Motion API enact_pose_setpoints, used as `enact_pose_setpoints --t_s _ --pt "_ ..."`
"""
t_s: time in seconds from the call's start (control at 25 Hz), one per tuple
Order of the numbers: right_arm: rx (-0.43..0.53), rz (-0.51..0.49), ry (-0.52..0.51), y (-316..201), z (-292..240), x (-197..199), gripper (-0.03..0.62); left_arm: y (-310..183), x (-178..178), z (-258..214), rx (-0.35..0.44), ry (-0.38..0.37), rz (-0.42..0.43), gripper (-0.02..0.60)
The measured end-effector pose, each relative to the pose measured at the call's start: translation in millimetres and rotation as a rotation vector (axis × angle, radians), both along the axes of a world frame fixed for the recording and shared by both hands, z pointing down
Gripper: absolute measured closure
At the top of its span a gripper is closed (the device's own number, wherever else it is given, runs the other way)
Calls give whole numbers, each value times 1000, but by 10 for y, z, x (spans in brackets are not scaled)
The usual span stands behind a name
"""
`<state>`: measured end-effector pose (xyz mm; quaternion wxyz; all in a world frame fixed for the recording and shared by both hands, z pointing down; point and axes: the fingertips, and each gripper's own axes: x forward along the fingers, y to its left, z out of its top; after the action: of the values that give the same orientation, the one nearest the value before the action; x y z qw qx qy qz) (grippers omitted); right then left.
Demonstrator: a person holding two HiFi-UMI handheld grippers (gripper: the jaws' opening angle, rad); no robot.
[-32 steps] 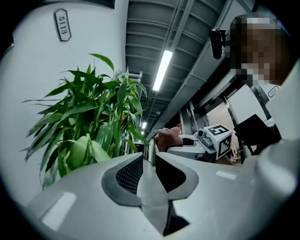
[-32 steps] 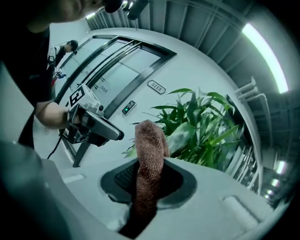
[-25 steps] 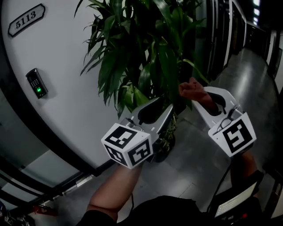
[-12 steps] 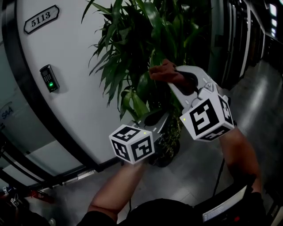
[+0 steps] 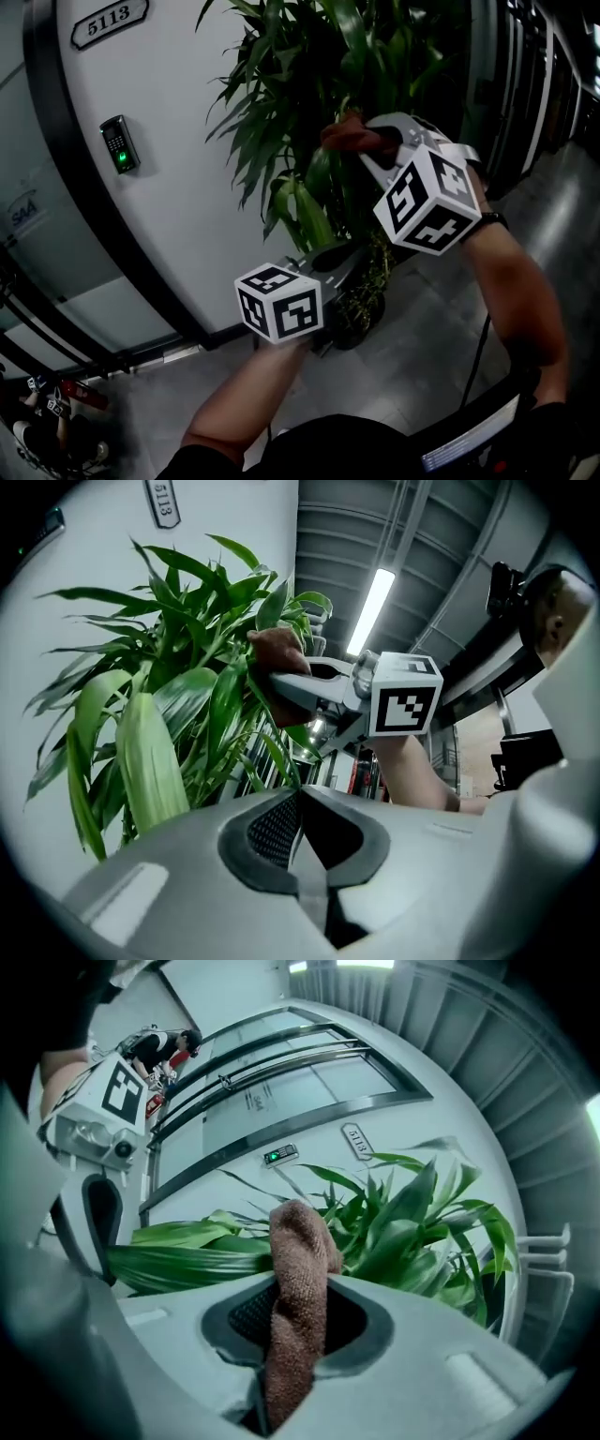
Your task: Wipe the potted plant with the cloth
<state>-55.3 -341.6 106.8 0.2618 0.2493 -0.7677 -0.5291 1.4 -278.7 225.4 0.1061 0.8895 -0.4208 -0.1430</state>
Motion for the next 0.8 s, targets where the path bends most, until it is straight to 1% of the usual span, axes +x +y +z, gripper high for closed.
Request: enact_pose_setpoints --t_s 0.16,0.48,0.64,0.8 --pt "-15 -9 76 55 323 41 530 4 7 87 -5 -7 -9 566" --pt "-25 -49 264 289 881 98 530 -5 -34 236 9 -113 -76 566" --pt "-95 -99 331 536 1097 163 530 14 -45 278 15 -171 -99 566" --pt "-212 -157 372 774 1253 222 530 28 -74 299 11 -180 -102 566"
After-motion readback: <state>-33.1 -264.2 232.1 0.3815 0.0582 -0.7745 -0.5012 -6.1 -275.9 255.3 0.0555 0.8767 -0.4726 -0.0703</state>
